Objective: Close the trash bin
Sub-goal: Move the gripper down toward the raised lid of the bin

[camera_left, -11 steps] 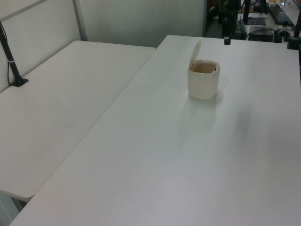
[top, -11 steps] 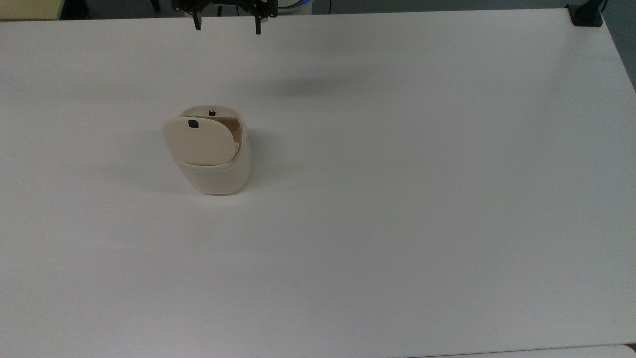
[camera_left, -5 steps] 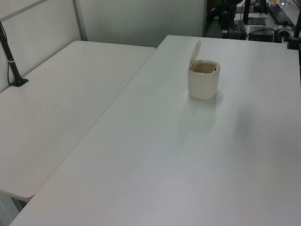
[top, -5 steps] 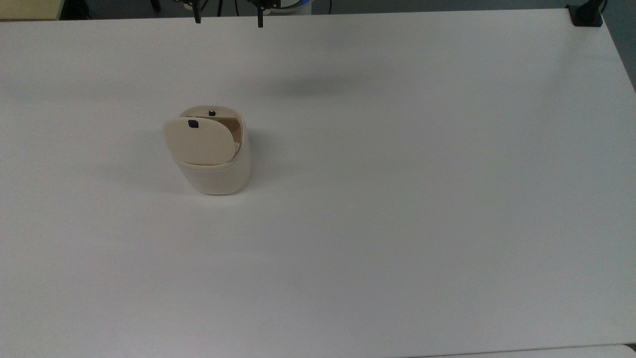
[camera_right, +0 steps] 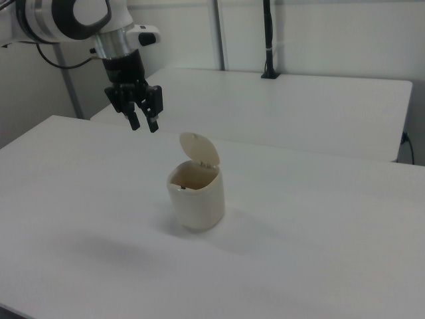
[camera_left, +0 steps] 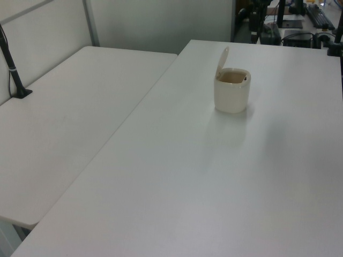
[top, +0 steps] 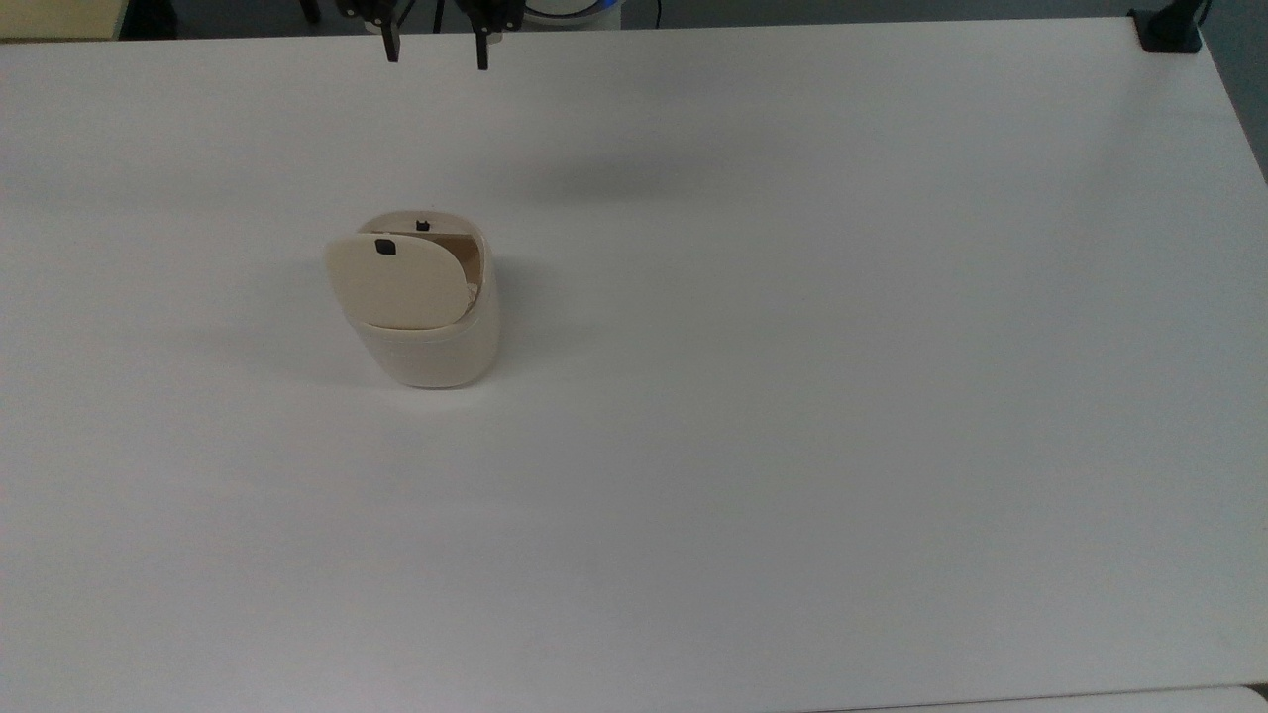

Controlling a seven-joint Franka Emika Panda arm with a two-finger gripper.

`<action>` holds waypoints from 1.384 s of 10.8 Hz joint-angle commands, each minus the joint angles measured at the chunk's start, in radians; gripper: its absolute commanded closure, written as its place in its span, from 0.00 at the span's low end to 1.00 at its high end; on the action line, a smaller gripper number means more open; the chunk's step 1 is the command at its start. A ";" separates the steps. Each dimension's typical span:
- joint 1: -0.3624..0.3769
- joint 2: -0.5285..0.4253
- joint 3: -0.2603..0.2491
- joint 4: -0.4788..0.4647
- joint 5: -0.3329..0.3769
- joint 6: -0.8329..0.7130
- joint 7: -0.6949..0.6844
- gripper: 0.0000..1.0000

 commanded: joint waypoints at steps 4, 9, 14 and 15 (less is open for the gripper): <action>-0.019 0.028 -0.004 0.002 0.010 0.139 -0.027 1.00; -0.062 0.098 -0.004 0.002 0.053 0.412 -0.030 1.00; -0.073 0.173 -0.004 0.002 0.090 0.525 -0.038 1.00; -0.073 0.196 -0.004 0.002 0.081 0.525 -0.041 1.00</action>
